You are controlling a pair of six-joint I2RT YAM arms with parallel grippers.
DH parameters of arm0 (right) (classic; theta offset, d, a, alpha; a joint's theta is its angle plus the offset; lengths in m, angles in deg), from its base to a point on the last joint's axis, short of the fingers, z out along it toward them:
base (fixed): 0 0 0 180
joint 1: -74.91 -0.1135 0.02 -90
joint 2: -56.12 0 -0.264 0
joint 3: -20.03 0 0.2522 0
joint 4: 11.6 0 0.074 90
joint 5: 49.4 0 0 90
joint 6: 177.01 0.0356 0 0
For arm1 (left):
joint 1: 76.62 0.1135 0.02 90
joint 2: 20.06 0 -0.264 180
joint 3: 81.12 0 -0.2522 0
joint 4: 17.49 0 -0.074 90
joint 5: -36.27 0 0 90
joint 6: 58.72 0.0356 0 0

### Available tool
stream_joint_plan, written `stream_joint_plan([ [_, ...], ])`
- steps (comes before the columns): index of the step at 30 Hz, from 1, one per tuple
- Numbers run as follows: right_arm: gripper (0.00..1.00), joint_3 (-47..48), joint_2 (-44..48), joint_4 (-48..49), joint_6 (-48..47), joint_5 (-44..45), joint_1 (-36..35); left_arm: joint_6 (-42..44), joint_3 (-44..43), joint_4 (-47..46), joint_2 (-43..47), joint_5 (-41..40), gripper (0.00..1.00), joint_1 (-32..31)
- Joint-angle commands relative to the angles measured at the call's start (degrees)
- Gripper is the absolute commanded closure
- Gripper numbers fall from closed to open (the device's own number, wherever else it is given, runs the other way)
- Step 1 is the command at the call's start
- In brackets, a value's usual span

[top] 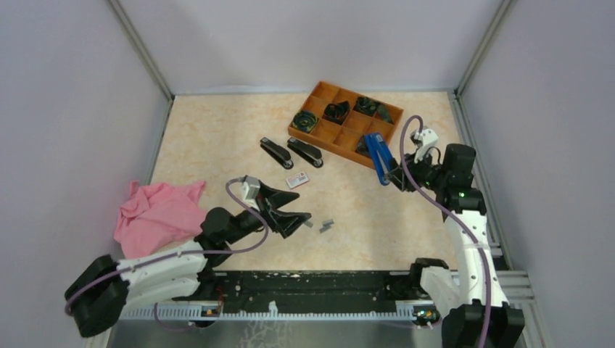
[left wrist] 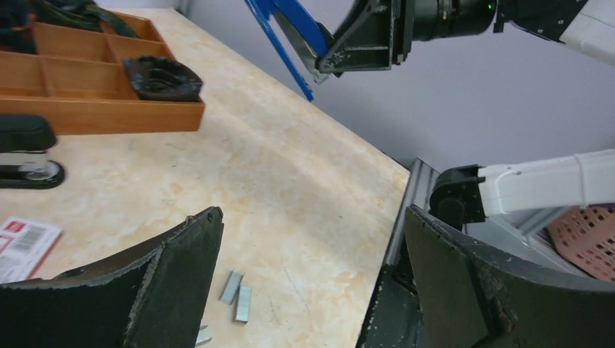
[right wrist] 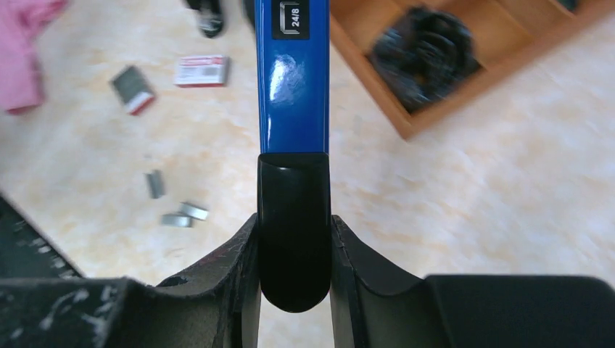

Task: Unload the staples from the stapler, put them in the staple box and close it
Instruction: Place the stapler at the center of the board.

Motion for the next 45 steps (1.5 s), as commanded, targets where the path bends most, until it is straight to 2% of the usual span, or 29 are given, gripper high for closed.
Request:
stream_joint_plan([
  [1, 1.0, 3.74, -0.65, -0.15, -4.29, 12.66, 2.89, 2.91, 2.94, 19.99, 14.28, -9.22, 0.01, 0.29],
  [6, 1.0, 3.98, -4.95, 0.2, -3.69, 22.79, 3.0, 2.07, 5.8, 30.86, 25.52, -11.38, 0.01, 0.25],
  [12, 1.0, 6.89, -14.14, 0.74, -4.01, 30.4, 3.02, -0.26, 9.38, 34.17, 31.74, -11.79, 0.01, 0.29],
  [21, 1.0, 10.94, -29.25, 2.7, -3.79, 33.89, 1.39, -1.86, 9.82, 35.83, 32.96, -11.36, 0.01, 0.28],
  [29, 1.0, 11.74, -34.62, 3.81, -4.49, 35.58, -0.71, -3.78, 9.98, 33.57, 31.42, -10.17, 0.01, 0.24],
  [34, 0.85, 11.81, -35.04, 3.26, -4.68, 34.73, -1.62, -5.46, 9.62, 31.66, 30.36, -8.14, 0.01, 0.28],
  [36, 0.77, 11.94, -34.81, 2.63, -4.82, 34.18, -1.63, -6.36, 9.54, 30.96, 30.4, -7.51, 0.01, 0.29],
  [42, 0.43, 11.36, -31.27, 1.5, -4.78, 32.54, -1.58, -8.54, 9.05, 29.85, 30.95, -5.03, 0.01, 0.26],
  [45, 0.35, 11.5, -27.9, 0.42, -4.86, 31.64, -1.5, -9.68, 9.25, 29.77, 31.66, -4.24, 0.01, 0.29],
])
